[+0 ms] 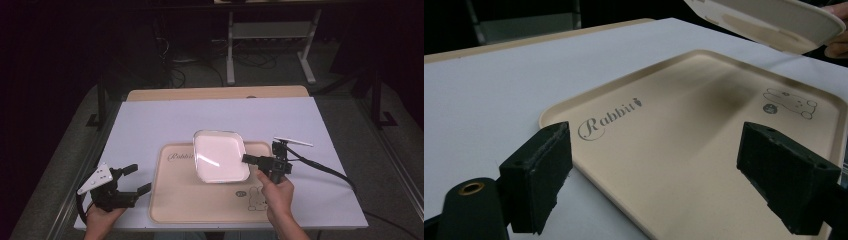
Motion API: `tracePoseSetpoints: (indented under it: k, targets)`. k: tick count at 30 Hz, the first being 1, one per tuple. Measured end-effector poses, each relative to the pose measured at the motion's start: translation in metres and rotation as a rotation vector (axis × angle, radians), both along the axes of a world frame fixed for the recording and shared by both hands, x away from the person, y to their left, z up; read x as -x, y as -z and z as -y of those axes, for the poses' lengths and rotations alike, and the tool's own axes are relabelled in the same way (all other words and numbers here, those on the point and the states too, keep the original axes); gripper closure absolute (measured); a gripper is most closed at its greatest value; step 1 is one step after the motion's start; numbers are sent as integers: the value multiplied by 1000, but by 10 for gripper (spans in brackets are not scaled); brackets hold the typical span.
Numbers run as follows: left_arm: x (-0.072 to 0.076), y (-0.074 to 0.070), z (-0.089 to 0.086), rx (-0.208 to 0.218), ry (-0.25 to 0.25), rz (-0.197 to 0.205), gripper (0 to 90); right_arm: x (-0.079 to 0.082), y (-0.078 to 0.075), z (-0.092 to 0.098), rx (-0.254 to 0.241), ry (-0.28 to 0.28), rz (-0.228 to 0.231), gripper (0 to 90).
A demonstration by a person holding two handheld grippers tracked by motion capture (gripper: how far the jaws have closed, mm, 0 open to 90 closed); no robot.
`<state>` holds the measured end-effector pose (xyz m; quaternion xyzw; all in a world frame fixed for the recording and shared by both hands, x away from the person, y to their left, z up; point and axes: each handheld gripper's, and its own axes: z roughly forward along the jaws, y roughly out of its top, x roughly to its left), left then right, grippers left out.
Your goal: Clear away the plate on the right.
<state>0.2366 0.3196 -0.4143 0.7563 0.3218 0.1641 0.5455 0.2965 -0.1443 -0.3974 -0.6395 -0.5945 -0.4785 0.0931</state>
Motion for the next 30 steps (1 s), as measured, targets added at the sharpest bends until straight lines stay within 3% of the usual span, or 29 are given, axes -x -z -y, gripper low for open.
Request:
tracePoseSetpoints:
  k: [14,17,18,21,24,30]
  targets:
    - [0,0,0,2,1,-1,144,-1,22,-11,82,1,-31,876]
    - [0,0,0,1,2,0,144,-1,30,-8,48,20,-59,873]
    - [0,0,0,0,2,-1,144,-1,32,-7,69,24,-59,879]
    - [0,0,0,1,1,0,144,1,39,-3,61,39,-75,876]
    - [0,0,0,1,2,-2,144,3,43,-2,95,44,-79,872]
    - [0,0,0,2,1,-2,144,4,47,-5,111,49,-83,859]
